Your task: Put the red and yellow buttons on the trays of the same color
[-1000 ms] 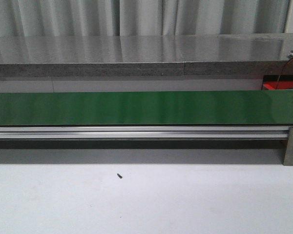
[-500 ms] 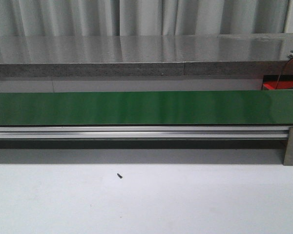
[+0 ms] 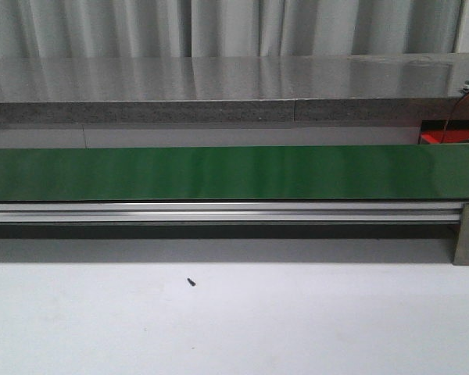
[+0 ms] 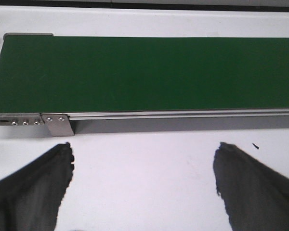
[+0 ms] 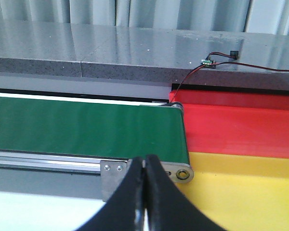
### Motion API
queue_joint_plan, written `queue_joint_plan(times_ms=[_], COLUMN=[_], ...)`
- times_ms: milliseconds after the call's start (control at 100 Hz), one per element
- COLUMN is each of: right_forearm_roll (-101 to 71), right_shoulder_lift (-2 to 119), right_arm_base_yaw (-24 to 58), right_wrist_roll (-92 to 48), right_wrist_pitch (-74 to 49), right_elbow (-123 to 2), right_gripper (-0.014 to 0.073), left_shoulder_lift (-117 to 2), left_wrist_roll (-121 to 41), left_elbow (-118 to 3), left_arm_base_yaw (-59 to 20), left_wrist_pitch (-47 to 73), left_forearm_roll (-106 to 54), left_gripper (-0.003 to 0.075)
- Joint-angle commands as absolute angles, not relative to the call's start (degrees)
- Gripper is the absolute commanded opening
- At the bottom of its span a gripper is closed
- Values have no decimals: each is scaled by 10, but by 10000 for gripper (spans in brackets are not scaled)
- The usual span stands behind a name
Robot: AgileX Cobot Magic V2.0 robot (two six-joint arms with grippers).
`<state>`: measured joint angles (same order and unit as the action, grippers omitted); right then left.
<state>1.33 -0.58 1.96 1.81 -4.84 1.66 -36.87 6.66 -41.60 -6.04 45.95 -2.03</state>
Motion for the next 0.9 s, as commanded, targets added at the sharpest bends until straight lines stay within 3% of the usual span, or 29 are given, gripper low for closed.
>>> queue_joint_plan(times_ms=[0,200,670,890], right_forearm_roll=[18,18,18,18], right_shoulder_lift=[-16,-16,-16,-16], right_arm_base_yaw=[19,19,19,19], right_wrist_roll=[17,17,17,17], right_wrist_pitch=[-6,-6,-6,-6], right_elbow=[6,6,6,6], right_gripper=[-68,-68,-68,-68], left_shoulder_lift=[-376,-427,-666,-777], left_wrist_roll=[142,202,180,180], left_elbow=[-437,-452,-528,-529], left_arm_base_yaw=[-59,-11,276,306], left_wrist_pitch=[427,446,384,342], left_forearm_roll=[24,99,99,99], left_gripper=[575,575,574,565])
